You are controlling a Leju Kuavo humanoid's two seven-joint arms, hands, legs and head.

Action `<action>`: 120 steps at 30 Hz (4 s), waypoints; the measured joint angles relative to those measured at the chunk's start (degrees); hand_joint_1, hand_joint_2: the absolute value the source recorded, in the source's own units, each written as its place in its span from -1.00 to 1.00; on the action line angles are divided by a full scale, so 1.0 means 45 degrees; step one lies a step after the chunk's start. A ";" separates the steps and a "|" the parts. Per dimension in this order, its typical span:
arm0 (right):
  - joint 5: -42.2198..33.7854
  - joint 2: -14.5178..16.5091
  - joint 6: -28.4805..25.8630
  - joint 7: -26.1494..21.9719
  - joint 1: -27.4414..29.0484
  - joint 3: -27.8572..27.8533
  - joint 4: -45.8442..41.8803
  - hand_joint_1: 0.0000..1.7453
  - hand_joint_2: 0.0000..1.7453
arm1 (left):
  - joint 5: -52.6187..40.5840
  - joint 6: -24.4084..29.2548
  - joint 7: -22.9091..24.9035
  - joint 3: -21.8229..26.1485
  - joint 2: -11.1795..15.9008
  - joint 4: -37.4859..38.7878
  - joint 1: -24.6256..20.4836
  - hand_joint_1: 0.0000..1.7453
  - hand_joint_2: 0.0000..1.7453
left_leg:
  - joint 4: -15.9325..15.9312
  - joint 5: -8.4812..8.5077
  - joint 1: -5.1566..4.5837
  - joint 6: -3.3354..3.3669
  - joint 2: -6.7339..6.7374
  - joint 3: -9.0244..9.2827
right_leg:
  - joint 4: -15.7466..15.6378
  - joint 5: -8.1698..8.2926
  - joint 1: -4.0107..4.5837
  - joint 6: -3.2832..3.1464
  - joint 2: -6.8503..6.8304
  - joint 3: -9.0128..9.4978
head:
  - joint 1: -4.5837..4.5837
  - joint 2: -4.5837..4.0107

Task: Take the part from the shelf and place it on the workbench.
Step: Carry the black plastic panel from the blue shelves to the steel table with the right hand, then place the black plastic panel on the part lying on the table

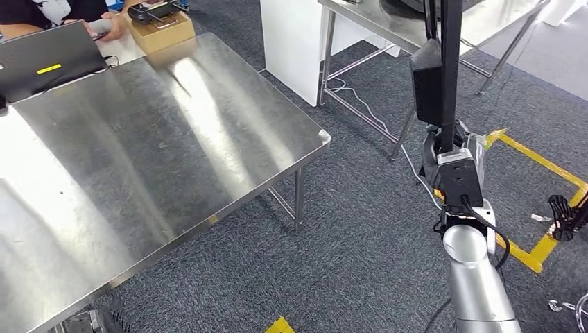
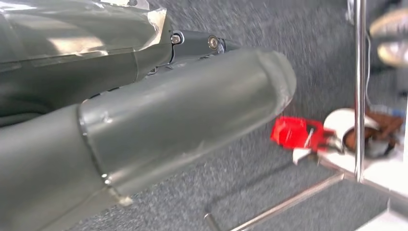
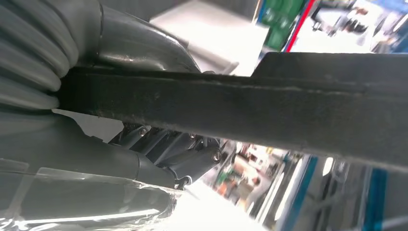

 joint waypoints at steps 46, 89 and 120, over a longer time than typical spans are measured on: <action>-0.0463 -0.0399 0.1070 -0.0434 -0.0049 -0.0605 0.1547 0.80 1.00 | -0.1470 0.0247 -0.0007 0.1203 -0.0260 -0.0425 0.0368 -1.00 -1.00 | 0.3489 -0.1238 0.0166 -0.0809 0.0797 -0.2080 | -0.3161 0.1135 0.0007 -0.0537 -0.0520 0.1519 | -0.0101 0.0000; 0.9297 -0.2059 0.0144 0.4648 -0.5659 0.1374 0.7863 0.80 1.00 | -0.1060 -0.1472 -0.0012 0.0434 -0.0408 -0.2106 0.0511 -1.00 -1.00 | 0.0253 0.0081 -0.0058 -0.0325 0.0751 -0.0415 | -0.3527 0.1106 0.0080 -0.0124 -0.0804 0.1855 | 0.0090 0.0000; 1.4515 0.1366 -0.0237 0.6935 -0.6705 0.5224 1.4212 -1.00 -1.00 | -0.0573 -0.1266 -0.0012 -0.1900 -0.0092 -0.1486 -0.0352 -1.00 -1.00 | 0.0253 0.0094 -0.0002 -0.0259 0.0857 -0.0432 | -0.3578 0.1210 0.0142 0.0064 -0.0700 0.1816 | 0.0089 0.0000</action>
